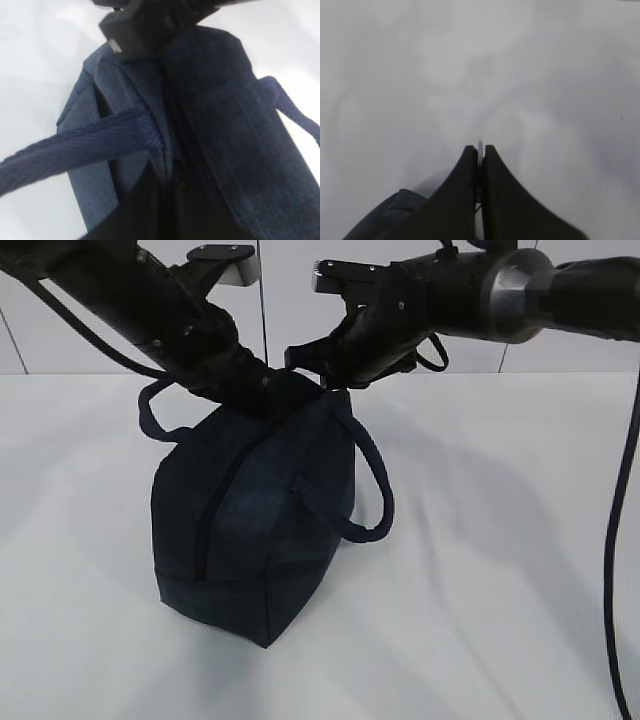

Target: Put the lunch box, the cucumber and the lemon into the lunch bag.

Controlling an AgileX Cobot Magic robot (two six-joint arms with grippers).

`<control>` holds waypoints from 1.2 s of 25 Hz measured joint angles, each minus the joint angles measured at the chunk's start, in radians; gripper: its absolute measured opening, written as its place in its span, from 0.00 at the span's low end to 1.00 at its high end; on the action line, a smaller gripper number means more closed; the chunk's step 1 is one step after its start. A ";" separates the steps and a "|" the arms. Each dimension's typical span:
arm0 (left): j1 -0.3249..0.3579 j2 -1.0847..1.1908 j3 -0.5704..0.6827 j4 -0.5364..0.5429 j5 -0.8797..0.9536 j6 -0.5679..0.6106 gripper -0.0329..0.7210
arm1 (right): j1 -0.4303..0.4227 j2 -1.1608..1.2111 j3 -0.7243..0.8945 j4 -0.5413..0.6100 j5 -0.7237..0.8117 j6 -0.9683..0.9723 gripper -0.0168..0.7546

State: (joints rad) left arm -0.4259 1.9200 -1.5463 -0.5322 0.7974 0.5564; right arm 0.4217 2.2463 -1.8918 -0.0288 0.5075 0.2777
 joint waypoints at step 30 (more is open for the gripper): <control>0.000 -0.036 0.002 0.025 0.027 -0.002 0.03 | -0.008 0.055 -0.010 0.043 0.040 0.000 0.02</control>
State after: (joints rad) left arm -0.4259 1.8839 -1.5444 -0.5071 0.8245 0.5545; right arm 0.4137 2.3016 -1.9014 0.0139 0.5477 0.2777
